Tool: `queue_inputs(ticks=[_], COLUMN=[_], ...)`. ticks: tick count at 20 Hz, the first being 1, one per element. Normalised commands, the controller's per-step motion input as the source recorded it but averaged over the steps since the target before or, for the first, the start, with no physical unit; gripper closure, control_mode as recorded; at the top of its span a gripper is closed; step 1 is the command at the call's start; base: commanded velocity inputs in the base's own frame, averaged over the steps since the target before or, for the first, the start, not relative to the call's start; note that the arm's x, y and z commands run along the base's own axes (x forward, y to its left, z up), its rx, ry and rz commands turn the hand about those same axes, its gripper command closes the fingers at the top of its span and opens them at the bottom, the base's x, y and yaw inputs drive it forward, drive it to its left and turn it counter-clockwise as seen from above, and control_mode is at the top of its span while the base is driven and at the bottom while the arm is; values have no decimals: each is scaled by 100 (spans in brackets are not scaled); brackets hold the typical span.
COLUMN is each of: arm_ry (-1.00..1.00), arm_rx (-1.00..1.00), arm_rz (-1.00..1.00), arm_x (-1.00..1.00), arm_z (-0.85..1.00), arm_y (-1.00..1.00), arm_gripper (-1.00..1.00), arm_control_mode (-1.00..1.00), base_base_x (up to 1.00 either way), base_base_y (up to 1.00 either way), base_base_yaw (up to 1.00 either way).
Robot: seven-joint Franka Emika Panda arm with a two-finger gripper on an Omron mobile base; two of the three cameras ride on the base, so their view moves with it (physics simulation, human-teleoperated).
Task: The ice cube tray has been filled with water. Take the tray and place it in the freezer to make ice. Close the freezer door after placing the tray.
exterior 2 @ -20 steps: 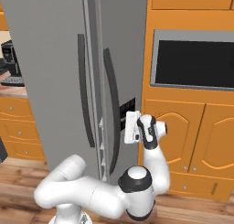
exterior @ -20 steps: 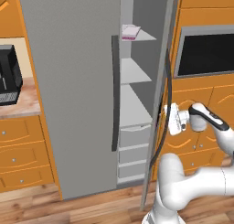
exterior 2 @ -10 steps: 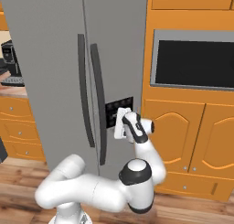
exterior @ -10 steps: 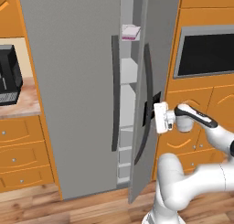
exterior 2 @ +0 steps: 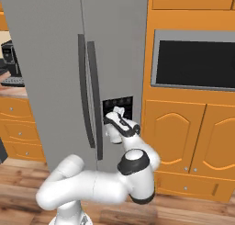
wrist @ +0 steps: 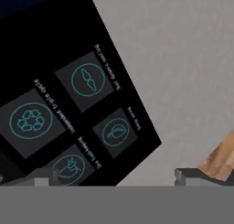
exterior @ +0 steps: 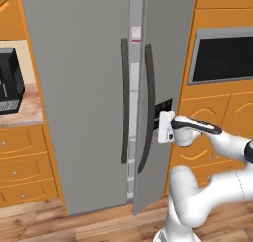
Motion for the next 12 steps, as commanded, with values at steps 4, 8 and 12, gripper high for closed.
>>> queue_inputs(ticks=[4,8,12], arm_ry=[0,4,8], arm_rx=[-6,0,0], arm_rz=[-31,-21,-13], arm_x=[48,64,74], arm_z=[0,0,0], arm_y=[28,0,-2], arm_gripper=[-100,-100,-100], arm_control_mode=[-100,-100,-100], base_base_x=[0,0,0], base_base_y=[0,0,0], base_base_yaw=[0,0,0])
